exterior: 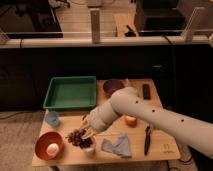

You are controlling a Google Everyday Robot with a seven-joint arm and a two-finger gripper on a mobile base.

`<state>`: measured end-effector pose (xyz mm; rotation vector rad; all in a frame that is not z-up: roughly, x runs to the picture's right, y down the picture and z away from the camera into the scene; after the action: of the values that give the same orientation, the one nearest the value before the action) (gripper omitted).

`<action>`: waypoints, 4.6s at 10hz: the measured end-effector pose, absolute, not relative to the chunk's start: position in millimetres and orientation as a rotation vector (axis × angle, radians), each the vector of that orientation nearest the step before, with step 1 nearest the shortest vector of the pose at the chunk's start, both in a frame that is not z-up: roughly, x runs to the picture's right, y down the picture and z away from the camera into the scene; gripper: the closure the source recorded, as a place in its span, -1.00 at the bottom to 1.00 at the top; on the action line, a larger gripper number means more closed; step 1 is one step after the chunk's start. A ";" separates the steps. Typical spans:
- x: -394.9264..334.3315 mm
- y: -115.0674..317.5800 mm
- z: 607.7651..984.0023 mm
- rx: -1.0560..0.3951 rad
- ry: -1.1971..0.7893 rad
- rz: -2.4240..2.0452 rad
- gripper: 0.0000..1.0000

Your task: Place grapes in paper cup

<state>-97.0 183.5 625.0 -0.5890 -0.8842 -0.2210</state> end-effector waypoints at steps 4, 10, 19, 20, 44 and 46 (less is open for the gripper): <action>-97.7 193.1 639.9 -0.612 -0.877 -0.256 0.99; -96.1 192.9 648.7 -0.610 -0.847 -0.276 0.14; -86.3 188.5 656.1 -0.653 -0.952 -0.175 -0.60; -85.3 188.5 656.2 -0.654 -0.960 -0.170 -0.60; -84.9 185.5 655.3 -0.664 -1.004 -0.180 -0.60; -84.8 185.5 655.3 -0.664 -1.004 -0.180 -0.60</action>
<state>-84.8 185.5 655.3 -0.6642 -1.0040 -0.1798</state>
